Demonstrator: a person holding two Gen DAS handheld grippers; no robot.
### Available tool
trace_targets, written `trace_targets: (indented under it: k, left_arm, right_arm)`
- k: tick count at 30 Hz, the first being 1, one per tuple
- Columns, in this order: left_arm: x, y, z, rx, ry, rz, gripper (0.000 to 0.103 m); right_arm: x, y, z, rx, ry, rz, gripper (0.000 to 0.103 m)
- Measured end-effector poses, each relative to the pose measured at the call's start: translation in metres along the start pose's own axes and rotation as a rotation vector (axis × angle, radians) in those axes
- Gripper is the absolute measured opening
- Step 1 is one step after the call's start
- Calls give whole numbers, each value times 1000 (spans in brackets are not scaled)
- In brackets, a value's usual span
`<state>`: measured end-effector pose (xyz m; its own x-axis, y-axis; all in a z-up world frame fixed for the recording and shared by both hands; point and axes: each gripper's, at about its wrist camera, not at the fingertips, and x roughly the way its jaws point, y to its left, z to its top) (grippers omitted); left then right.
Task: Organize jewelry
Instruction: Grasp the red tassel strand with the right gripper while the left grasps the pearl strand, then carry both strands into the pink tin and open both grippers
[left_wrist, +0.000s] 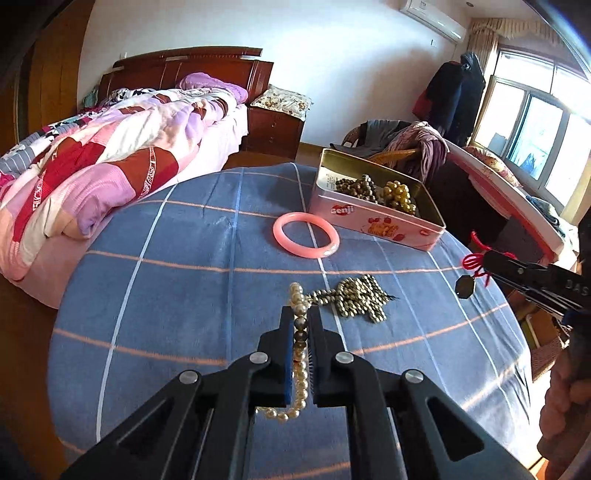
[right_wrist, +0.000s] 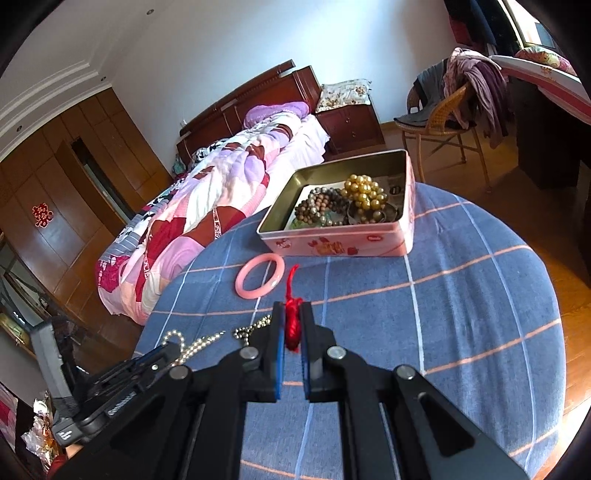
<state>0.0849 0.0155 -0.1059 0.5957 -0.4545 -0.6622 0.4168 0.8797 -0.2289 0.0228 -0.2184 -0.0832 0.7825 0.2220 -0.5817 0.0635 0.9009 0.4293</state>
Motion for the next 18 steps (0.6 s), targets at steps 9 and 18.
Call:
trace_targets:
  k: [9, 18]
  left_arm:
    - [-7, -24, 18, 45, -25, -93, 6]
    - [22, -51, 105, 101, -160, -141, 6]
  right_arm:
    - [-7, -3, 12, -17, -23, -9, 10]
    - [6, -8, 93, -48, -158, -34, 10]
